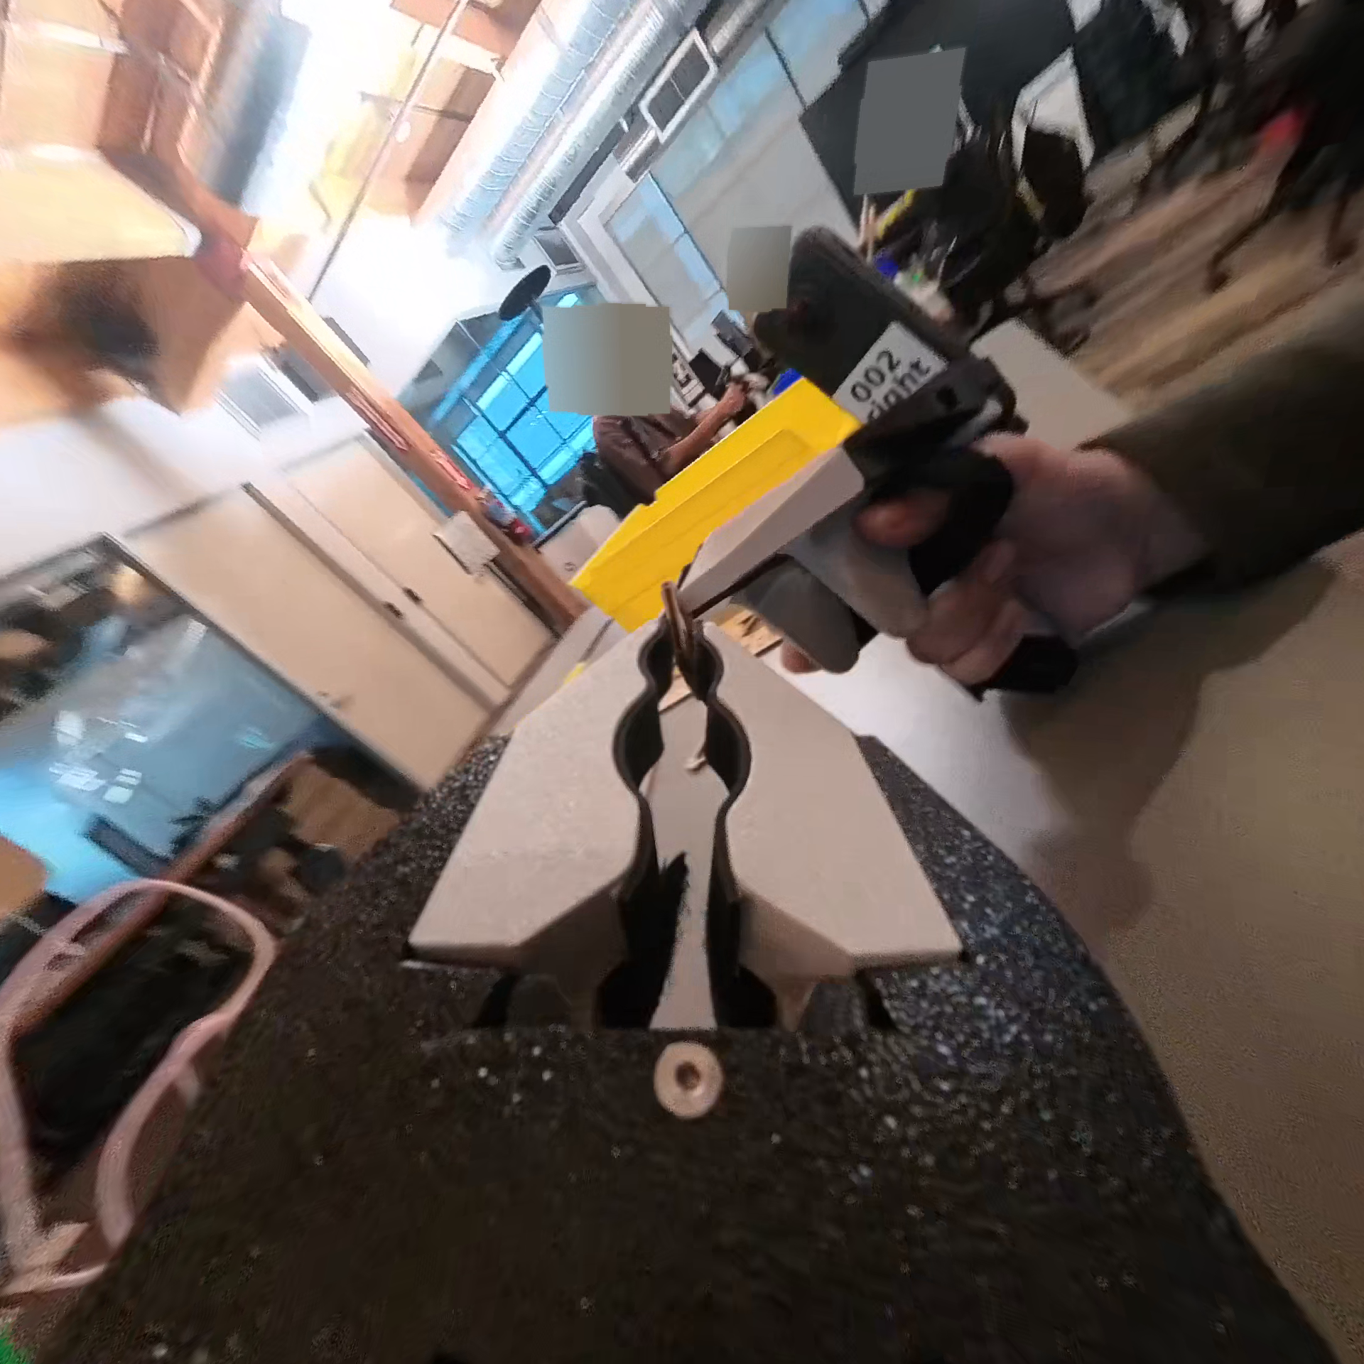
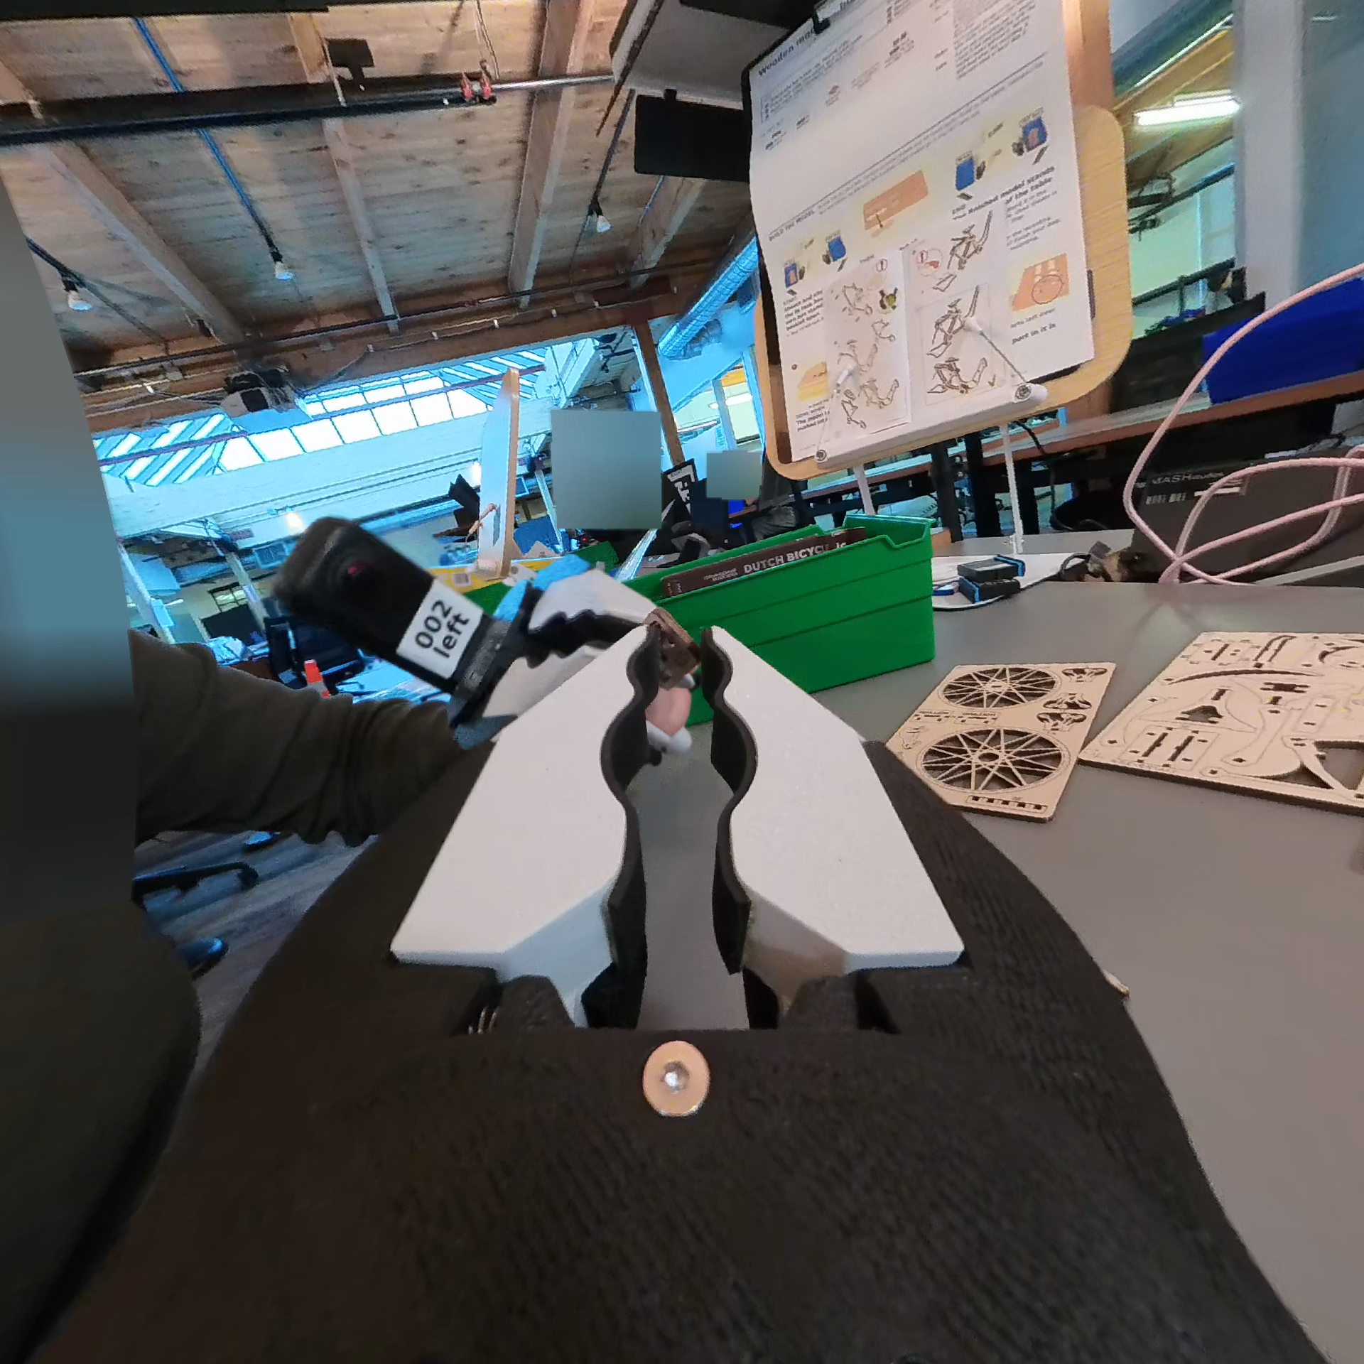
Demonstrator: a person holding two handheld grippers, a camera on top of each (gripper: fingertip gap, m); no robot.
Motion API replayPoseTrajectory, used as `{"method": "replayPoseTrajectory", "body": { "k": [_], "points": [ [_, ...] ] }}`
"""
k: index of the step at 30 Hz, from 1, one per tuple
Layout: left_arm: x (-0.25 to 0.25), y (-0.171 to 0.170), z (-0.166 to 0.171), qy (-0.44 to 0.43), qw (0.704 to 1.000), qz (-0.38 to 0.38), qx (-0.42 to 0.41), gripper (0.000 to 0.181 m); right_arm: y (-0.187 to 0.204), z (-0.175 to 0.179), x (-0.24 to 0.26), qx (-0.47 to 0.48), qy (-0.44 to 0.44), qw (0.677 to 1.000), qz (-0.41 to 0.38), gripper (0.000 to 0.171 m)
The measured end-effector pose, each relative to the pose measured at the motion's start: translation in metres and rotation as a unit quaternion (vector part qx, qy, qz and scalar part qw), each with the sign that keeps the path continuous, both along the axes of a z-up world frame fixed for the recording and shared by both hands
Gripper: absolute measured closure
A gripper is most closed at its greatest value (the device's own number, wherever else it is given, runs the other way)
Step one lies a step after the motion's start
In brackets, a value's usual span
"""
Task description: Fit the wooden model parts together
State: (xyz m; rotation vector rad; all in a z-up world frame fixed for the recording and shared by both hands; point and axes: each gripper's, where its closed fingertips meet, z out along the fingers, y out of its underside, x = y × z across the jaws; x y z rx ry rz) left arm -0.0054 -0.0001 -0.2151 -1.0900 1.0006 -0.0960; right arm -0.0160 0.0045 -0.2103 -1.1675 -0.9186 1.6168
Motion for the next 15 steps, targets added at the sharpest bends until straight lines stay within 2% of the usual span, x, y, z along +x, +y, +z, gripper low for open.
{"method": "replayPoseTrajectory", "body": {
  "k": [2,7,15],
  "points": [
    [0.0,0.001,0.0,0.046,0.997,0.028,0.048,0.178,0.001,0.0,0.0,-0.01,0.002,1.0,0.004,0.163],
    [-0.002,0.006,-0.002,0.107,0.986,0.075,0.099,0.177,0.007,-0.002,-0.001,-0.036,0.006,0.999,-0.013,0.163],
    [-0.01,0.02,-0.011,0.12,0.982,0.116,0.09,0.177,0.021,-0.01,-0.007,-0.043,-0.01,0.996,-0.075,0.162]
  ]
}}
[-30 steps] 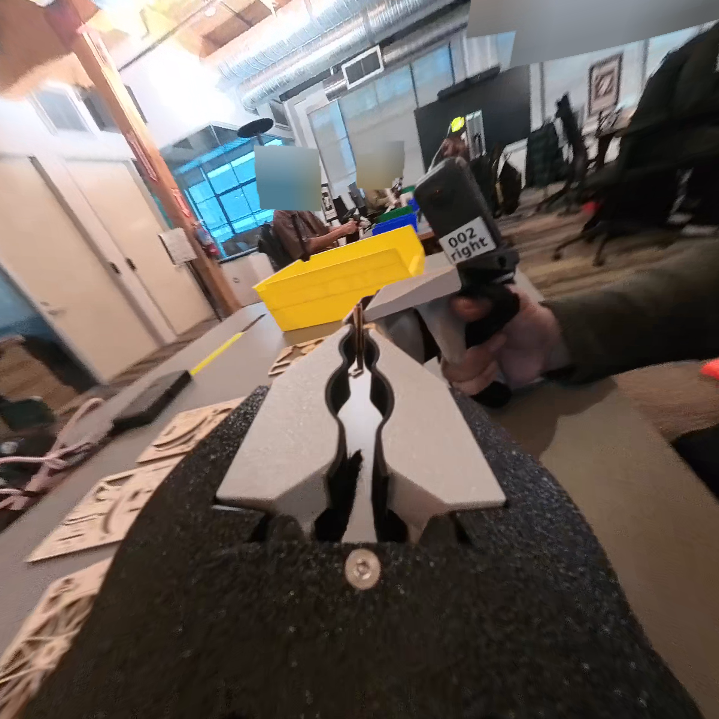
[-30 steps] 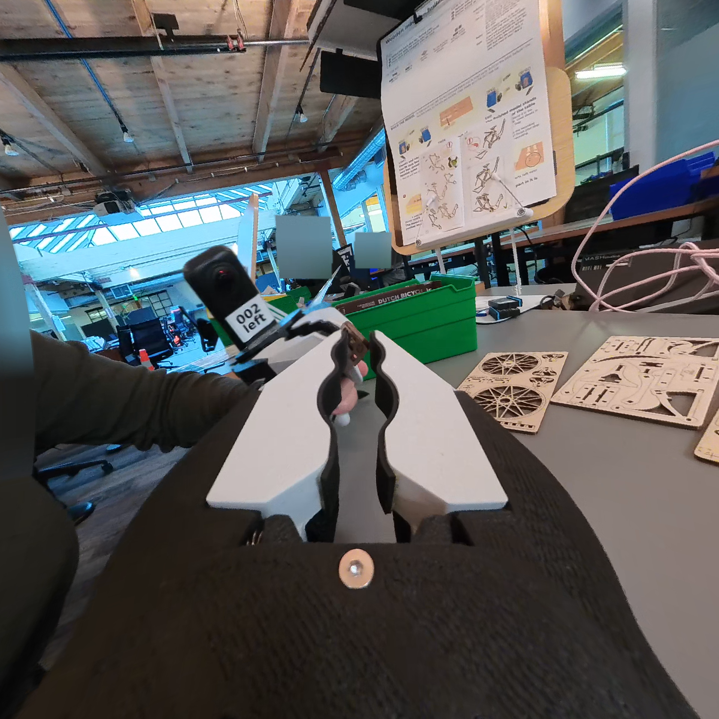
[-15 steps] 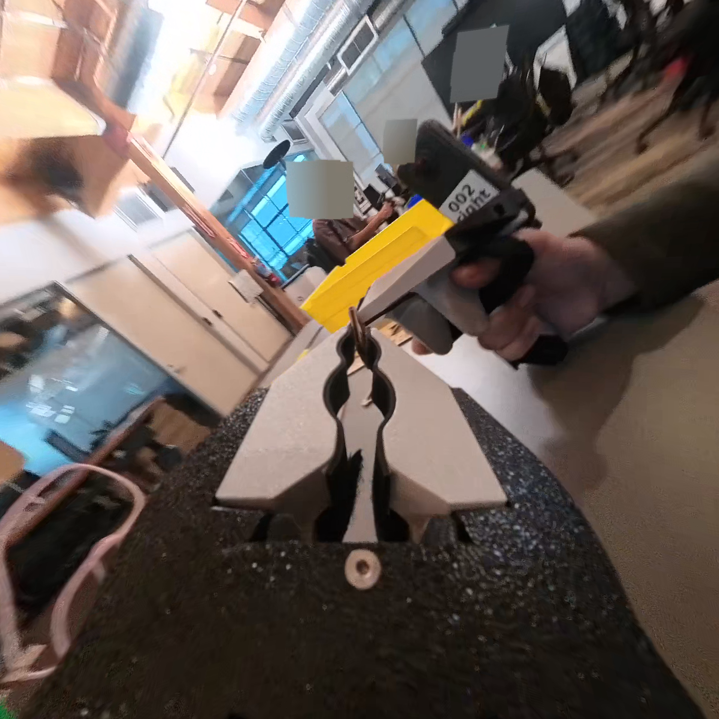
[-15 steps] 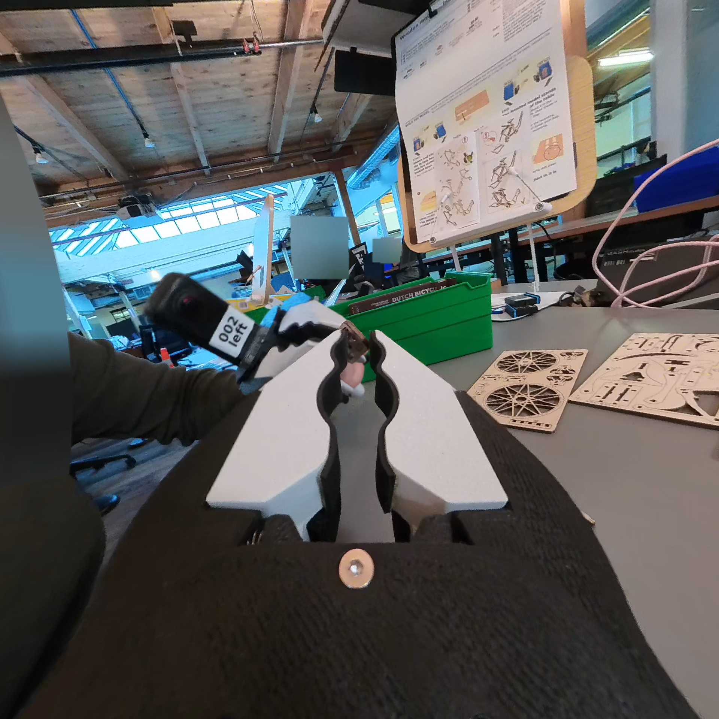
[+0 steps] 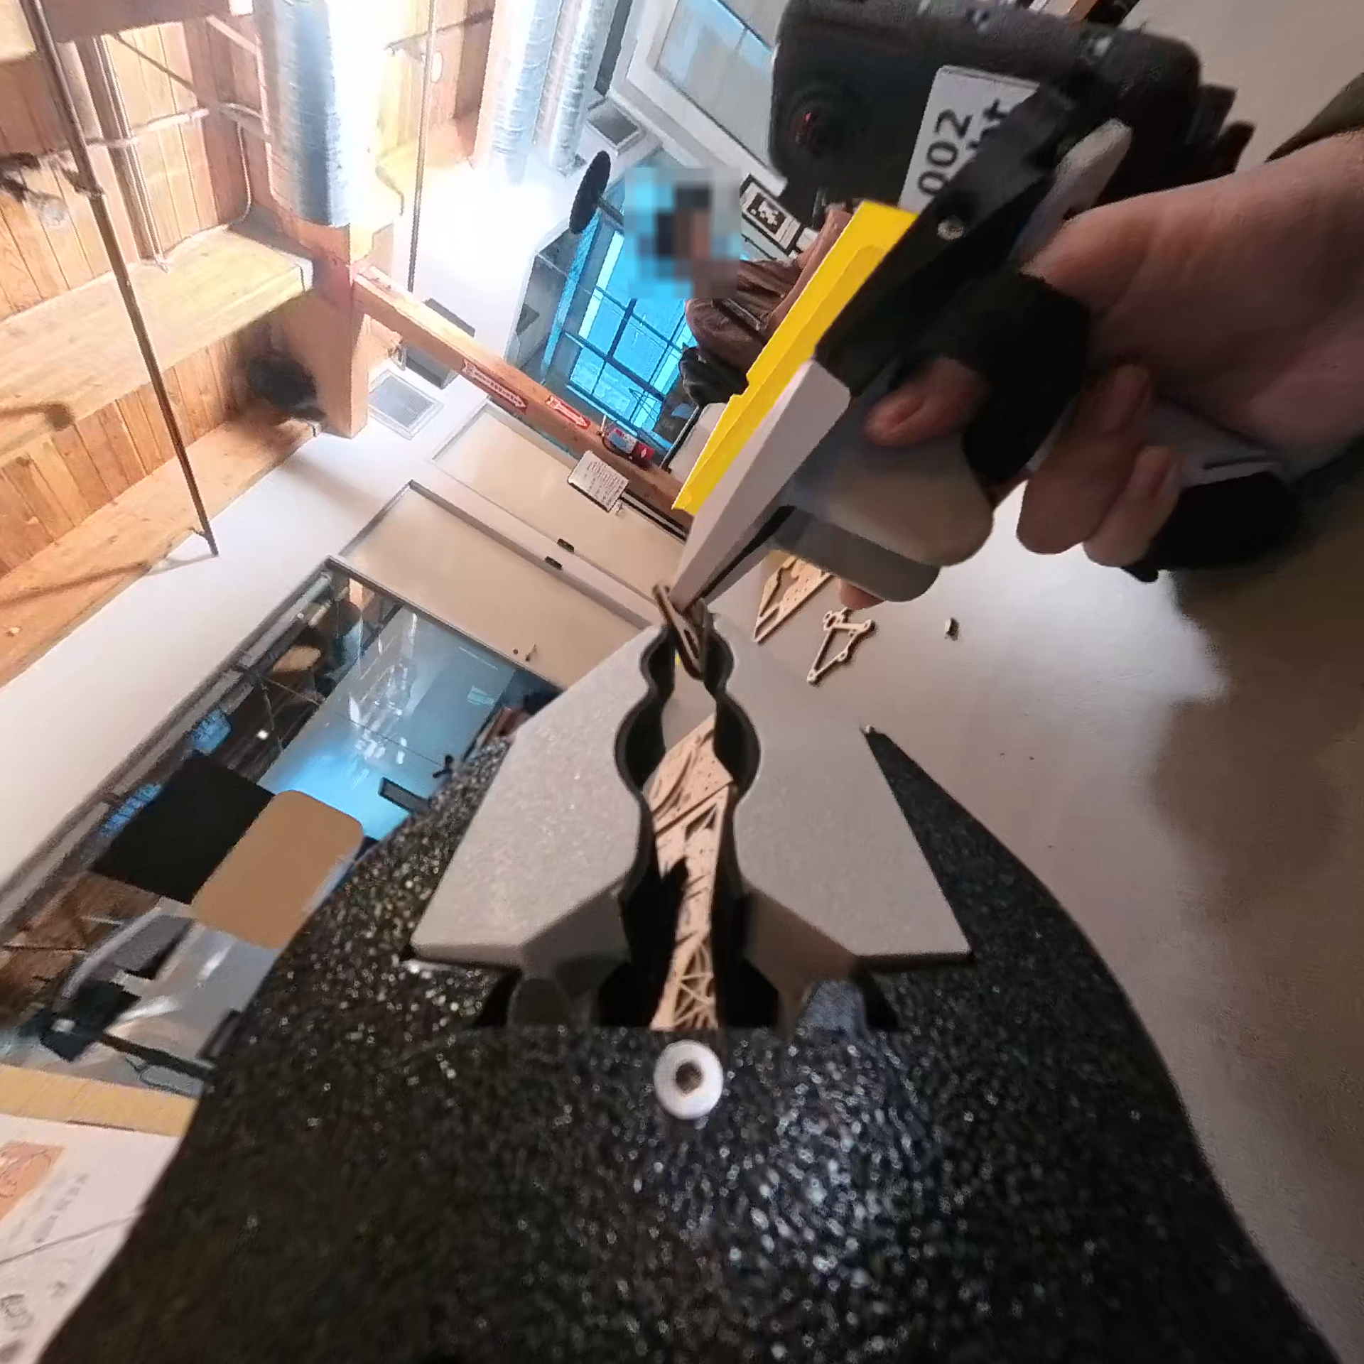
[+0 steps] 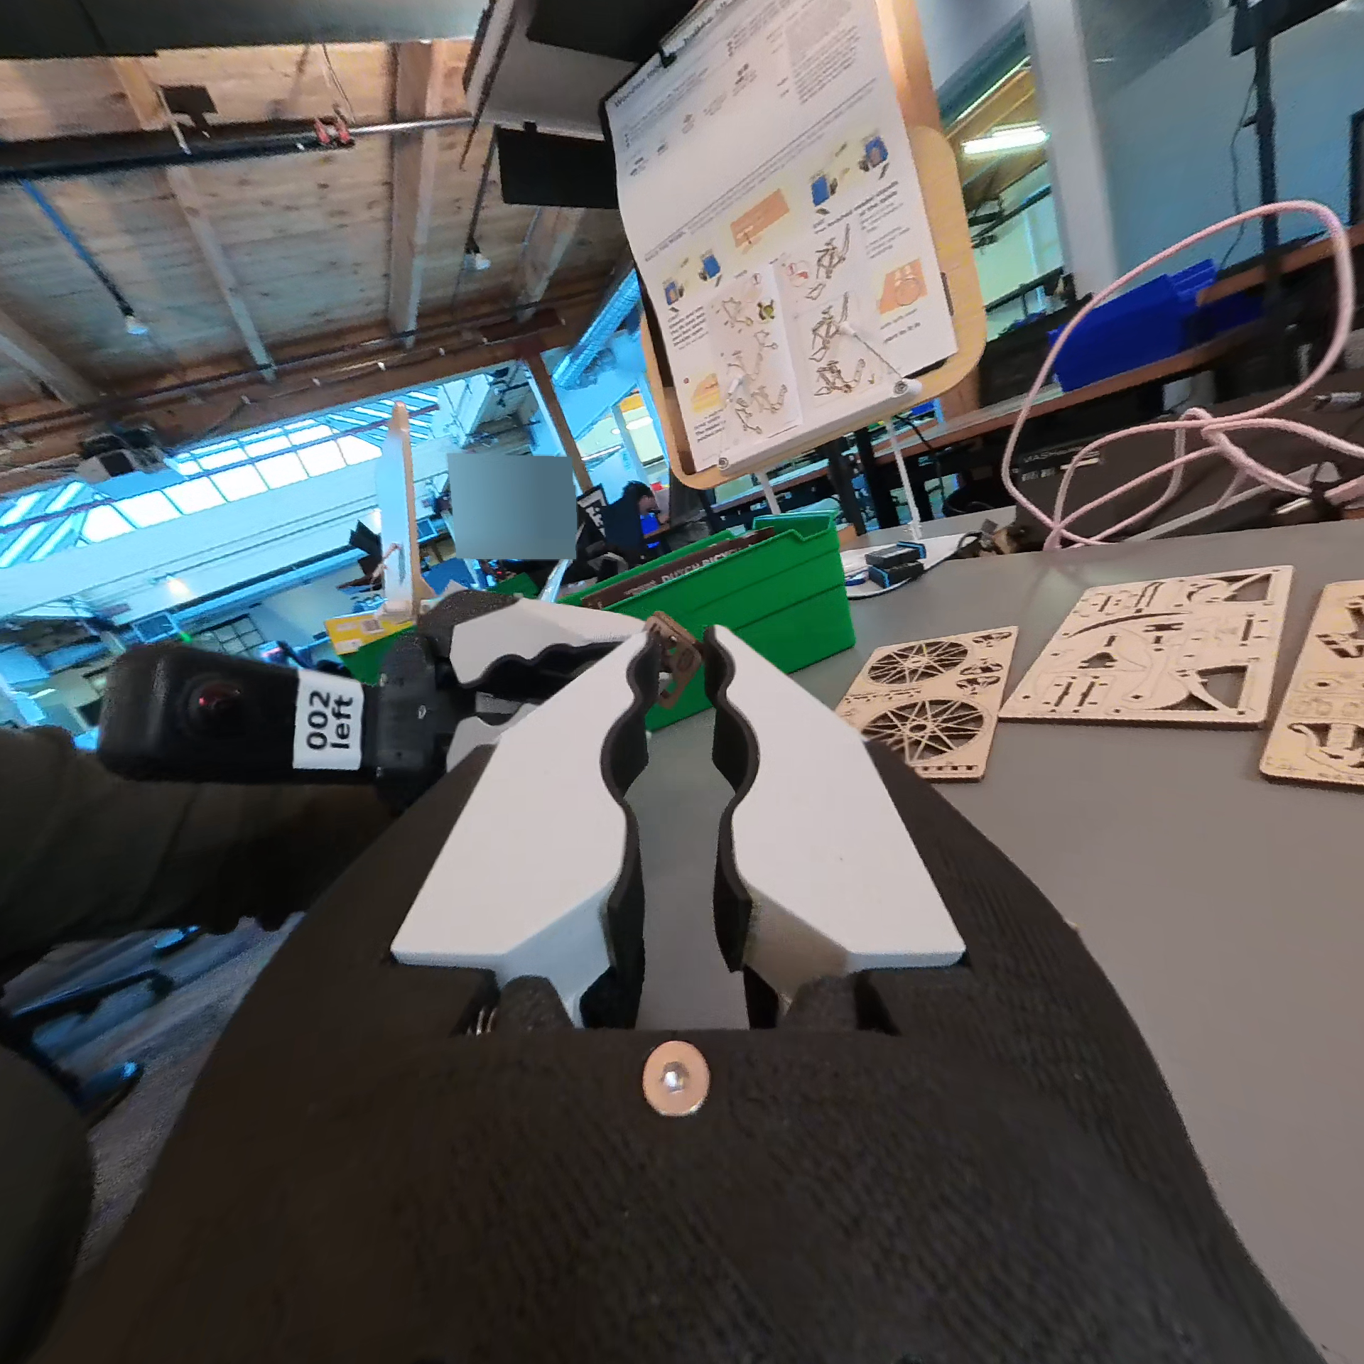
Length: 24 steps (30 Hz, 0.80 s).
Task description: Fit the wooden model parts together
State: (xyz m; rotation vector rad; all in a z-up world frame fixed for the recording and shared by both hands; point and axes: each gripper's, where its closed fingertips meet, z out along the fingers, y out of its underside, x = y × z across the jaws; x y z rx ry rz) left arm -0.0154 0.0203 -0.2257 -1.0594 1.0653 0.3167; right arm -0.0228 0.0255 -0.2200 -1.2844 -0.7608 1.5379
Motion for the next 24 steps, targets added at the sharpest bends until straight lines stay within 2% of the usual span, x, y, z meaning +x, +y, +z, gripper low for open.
{"method": "replayPoseTrajectory", "body": {
  "k": [2,4,7,9,11,13,15,16,17,20,21,22,24],
  "points": [
    [-0.003,0.003,-0.001,-0.076,0.995,-0.02,-0.059,0.176,0.003,-0.001,-0.003,0.007,-0.006,1.0,-0.004,0.162],
    [-0.005,0.005,0.003,-0.166,0.978,-0.051,-0.113,0.177,0.003,0.003,-0.004,0.045,-0.004,0.999,-0.02,0.162],
    [-0.006,0.003,0.008,-0.255,0.947,-0.094,-0.172,0.181,0.002,0.01,0.003,0.169,-0.021,0.981,-0.094,0.159],
    [-0.006,0.002,0.005,-0.317,0.907,-0.13,-0.245,0.18,-0.002,0.02,0.015,0.274,-0.016,0.95,-0.152,0.156],
    [-0.005,-0.002,0.001,-0.382,0.838,-0.179,-0.346,0.181,-0.008,0.026,0.025,0.381,-0.016,0.904,-0.196,0.154],
    [0.001,-0.013,-0.011,-0.413,0.736,-0.22,-0.489,0.181,-0.013,0.024,0.032,0.455,-0.028,0.865,-0.21,0.153],
    [0.008,-0.029,-0.025,-0.417,0.63,-0.237,-0.611,0.181,-0.011,0.013,0.033,0.479,-0.051,0.856,-0.19,0.151],
    [0.009,-0.032,-0.039,-0.415,0.594,-0.208,-0.657,0.18,-0.008,0.008,0.033,0.481,-0.062,0.856,-0.18,0.15],
    [0.01,-0.036,-0.054,-0.399,0.575,-0.183,-0.69,0.181,-0.006,0.005,0.034,0.482,-0.069,0.856,-0.172,0.15],
    [0.013,-0.043,-0.095,-0.352,0.559,-0.1,-0.744,0.18,0.0,-0.004,0.03,0.492,-0.086,0.853,-0.152,0.15],
    [0.016,-0.043,-0.094,-0.36,0.549,-0.099,-0.748,0.18,0.001,-0.006,0.028,0.497,-0.089,0.85,-0.147,0.15],
    [0.016,-0.039,-0.095,-0.368,0.551,-0.081,-0.745,0.18,0.002,-0.008,0.026,0.503,-0.092,0.848,-0.141,0.15],
    [0.012,-0.032,-0.098,-0.361,0.58,-0.043,-0.729,0.165,0.002,-0.012,0.023,0.513,-0.097,0.843,-0.127,0.15]
  ]
}}
